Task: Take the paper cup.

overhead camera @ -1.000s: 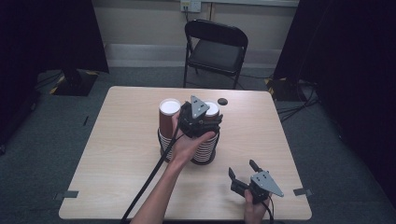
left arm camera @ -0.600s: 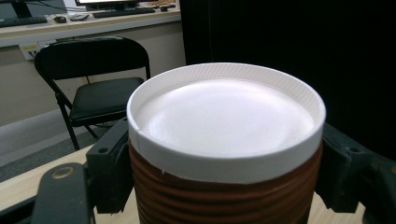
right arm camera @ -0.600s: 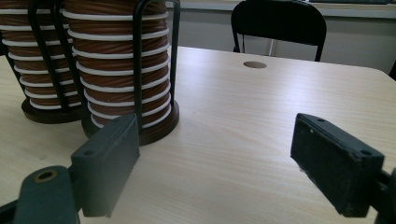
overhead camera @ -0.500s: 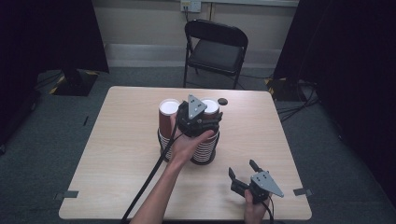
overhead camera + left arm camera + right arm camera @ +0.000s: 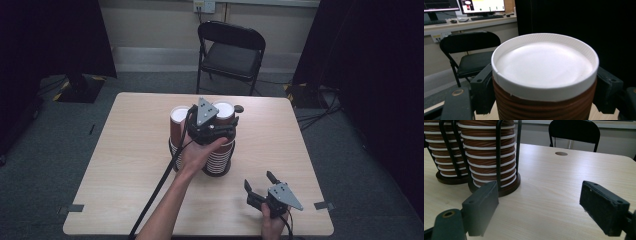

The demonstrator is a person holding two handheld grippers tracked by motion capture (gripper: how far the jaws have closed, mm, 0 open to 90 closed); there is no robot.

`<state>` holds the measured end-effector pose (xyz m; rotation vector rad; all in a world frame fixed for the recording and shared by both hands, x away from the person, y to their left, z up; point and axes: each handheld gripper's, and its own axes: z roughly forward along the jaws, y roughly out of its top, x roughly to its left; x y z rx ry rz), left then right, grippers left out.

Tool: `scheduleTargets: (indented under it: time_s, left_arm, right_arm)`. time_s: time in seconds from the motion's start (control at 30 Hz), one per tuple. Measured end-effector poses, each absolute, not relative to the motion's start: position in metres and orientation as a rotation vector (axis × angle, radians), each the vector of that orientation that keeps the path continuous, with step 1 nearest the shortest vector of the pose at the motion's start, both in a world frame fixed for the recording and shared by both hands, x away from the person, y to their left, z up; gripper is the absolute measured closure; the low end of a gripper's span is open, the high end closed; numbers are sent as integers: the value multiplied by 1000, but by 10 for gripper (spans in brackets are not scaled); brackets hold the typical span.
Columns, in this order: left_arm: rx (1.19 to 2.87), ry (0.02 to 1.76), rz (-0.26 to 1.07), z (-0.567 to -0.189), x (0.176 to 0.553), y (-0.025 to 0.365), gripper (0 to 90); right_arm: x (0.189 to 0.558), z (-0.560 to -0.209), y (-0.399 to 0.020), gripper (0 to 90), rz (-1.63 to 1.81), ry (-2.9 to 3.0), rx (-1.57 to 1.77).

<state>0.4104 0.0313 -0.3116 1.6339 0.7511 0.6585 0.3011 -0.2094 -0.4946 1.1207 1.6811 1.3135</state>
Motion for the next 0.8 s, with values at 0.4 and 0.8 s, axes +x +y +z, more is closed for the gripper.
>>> scheduleTargets:
  time_s: [0.4, 0.8]
  left_arm:
    - [1591, 741, 622, -299, 411, 40, 213]
    - [1507, 734, 612, -290, 403, 52, 213]
  right_arm:
    - [301, -495, -210, 148, 1320, 1673, 1124]
    - [301, -495, -210, 147, 1322, 1671, 1119]
